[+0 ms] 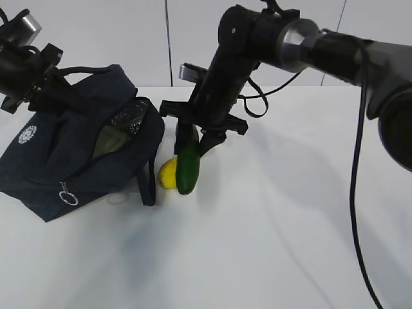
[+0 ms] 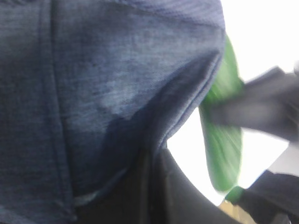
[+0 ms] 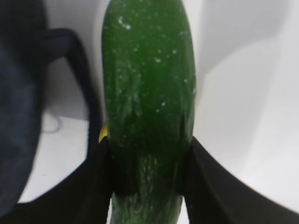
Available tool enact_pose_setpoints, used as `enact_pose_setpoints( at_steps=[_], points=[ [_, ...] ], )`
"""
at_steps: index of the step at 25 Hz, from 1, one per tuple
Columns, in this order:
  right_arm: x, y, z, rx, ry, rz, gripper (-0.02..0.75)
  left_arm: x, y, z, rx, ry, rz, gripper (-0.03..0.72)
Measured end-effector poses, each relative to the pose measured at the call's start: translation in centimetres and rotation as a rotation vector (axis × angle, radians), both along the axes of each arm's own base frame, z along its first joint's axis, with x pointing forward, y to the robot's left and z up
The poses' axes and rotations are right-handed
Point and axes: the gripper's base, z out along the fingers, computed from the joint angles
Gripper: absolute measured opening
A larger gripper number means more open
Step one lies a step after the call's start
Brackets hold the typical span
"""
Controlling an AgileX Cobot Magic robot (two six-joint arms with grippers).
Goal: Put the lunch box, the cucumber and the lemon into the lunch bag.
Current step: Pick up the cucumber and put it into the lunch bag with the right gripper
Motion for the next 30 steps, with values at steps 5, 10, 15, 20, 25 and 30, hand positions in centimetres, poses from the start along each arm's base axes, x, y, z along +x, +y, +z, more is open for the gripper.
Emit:
enact_pose_setpoints(
  at_steps=[5,10,15,20,25,30],
  points=[
    [-0.6,0.2,3.3,0.078,-0.042,0.019,0.319,0.1,0.1,0.0,0.006,-0.007,0.007,-0.008],
    [-1.5,1.5,5.8,0.271,-0.018,0.055,0.318,0.3,0.2,0.0,0.013,-0.015,0.041,-0.008],
    [-1.9,2.5,6.5,0.394,0.007,0.085,0.318,0.5,0.0,0.2,-0.019,-0.017,0.064,-0.008],
    [-2.0,2.7,6.3,0.409,0.013,0.095,0.318,0.3,-0.4,0.6,-0.091,0.004,0.055,-0.008],
    [-1.7,3.1,4.4,0.402,0.037,0.112,0.318,0.0,-0.8,0.8,-0.15,0.026,0.012,-0.008],
    [-1.1,3.2,4.4,0.423,-0.034,0.099,0.318,-0.1,-0.9,0.8,-0.159,0.035,0.0,-0.008]
  ],
)
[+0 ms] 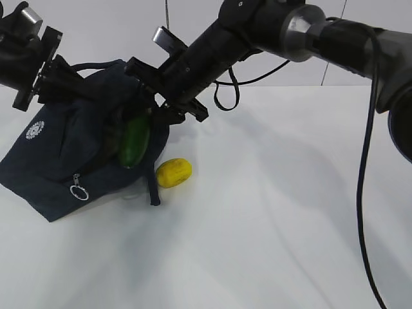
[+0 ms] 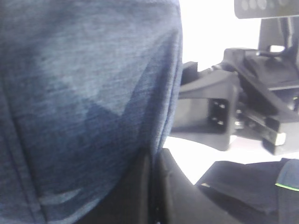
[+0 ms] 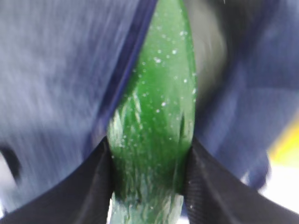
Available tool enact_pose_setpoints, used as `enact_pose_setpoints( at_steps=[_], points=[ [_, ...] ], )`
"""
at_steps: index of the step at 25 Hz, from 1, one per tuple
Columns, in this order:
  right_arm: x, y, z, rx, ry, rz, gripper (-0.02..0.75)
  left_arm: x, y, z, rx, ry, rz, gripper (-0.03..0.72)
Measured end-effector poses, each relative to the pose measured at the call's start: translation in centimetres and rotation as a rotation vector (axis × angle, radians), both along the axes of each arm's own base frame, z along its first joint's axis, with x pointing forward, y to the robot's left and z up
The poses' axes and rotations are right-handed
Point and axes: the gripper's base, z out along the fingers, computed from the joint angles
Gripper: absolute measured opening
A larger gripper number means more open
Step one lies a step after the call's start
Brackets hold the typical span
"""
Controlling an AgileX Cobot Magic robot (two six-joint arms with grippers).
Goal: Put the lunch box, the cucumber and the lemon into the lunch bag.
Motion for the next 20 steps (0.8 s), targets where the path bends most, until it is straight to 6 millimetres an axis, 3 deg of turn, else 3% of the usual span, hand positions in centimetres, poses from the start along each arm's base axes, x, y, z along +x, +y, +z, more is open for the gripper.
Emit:
enact_pose_setpoints(
  at_steps=[10,20],
  points=[
    [1.5,0.4,0.4,0.069,-0.121,-0.11,0.318,0.2,-0.2,0.3,-0.043,-0.004,0.022,-0.008],
    [2.3,1.1,-2.4,0.116,-0.068,-0.168,0.327,0.2,-0.2,0.3,-0.043,-0.01,0.022,-0.008]
  ],
)
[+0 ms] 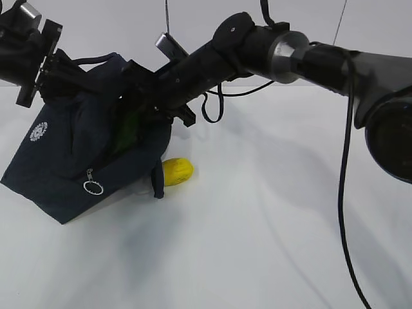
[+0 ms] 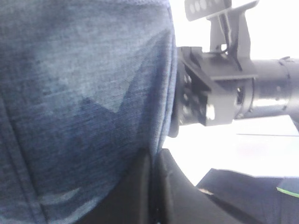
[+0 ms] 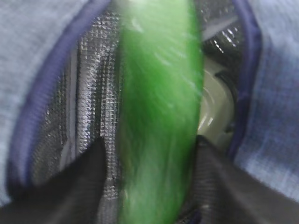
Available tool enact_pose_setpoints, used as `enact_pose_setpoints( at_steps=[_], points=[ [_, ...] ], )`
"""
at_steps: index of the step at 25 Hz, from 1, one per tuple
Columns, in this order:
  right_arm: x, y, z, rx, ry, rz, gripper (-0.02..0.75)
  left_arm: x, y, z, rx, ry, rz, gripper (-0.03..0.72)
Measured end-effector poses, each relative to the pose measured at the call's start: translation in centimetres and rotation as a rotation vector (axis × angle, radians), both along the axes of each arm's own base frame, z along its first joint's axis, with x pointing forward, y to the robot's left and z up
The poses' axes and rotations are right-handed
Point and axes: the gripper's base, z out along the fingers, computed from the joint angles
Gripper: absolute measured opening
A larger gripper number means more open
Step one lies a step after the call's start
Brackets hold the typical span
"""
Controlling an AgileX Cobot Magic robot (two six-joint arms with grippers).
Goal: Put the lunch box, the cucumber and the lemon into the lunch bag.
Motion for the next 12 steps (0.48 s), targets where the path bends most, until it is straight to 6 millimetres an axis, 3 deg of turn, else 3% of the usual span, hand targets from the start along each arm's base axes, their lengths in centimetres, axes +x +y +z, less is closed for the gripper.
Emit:
enact_pose_setpoints(
  at_steps=[8,12],
  points=[
    [0.14,0.12,-0.82,0.006,0.017,-0.006,0.463,0.07,0.03,-0.01,0.002,-0.005,0.007,-0.008],
    [-0.41,0.16,-0.91,0.001,0.056,0.042,0.483,0.21,0.47,-0.04,0.008,-0.009,0.024,-0.008]
  ],
)
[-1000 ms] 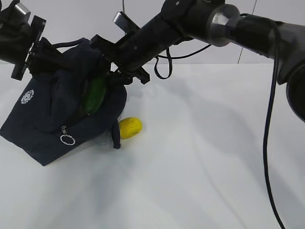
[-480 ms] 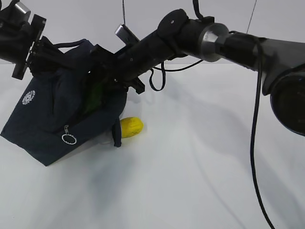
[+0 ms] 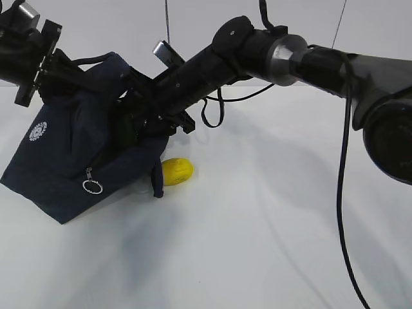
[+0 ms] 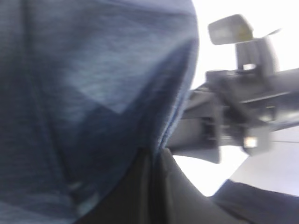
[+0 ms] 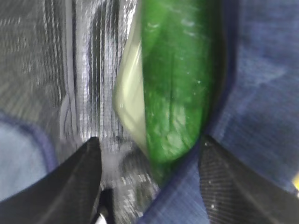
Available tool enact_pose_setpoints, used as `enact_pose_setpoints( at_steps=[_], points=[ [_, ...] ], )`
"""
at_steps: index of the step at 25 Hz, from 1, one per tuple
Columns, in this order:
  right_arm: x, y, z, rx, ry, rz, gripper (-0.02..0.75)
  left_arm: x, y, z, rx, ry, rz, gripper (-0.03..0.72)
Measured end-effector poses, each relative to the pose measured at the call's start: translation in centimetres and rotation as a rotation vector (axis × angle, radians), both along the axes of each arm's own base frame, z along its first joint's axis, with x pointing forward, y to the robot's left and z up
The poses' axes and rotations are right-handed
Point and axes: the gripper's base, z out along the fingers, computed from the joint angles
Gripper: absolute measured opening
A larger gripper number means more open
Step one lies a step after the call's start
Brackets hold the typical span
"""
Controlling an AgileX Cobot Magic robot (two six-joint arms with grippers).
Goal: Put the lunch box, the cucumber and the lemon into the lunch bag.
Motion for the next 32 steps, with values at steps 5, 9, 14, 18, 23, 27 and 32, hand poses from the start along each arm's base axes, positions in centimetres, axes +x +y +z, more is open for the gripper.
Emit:
enact_pose_setpoints(
  at_steps=[5,9,14,18,23,27,32],
  points=[
    [-0.3,-0.5,-0.1,-0.004,0.042,0.042,0.486,0.1,1.0,-0.2,0.03,-0.002,0.018,-0.008],
    [-0.4,-0.8,0.0,-0.003,0.036,0.088,0.486,0.1,1.7,-0.6,0.093,-0.008,0.023,-0.008],
    [-0.4,-0.7,1.5,0.012,-0.011,0.135,0.486,0.2,2.7,-1.2,0.175,0.001,0.042,-0.008],
    [-0.5,-0.8,3.7,0.002,-0.072,0.191,0.487,0.3,4.3,-1.4,0.206,0.007,0.083,-0.008],
    [-0.2,-1.5,5.6,-0.126,-0.198,0.218,0.487,0.3,6.6,-1.5,0.214,0.017,0.143,-0.008],
    [0.2,-2.1,5.8,-0.227,-0.243,0.196,0.487,0.2,7.9,-1.5,0.219,0.022,0.174,-0.008],
    [-0.4,-1.3,5.2,-0.372,-0.271,0.2,0.487,0.1,8.5,-1.5,0.223,0.024,0.189,-0.008]
  ],
)
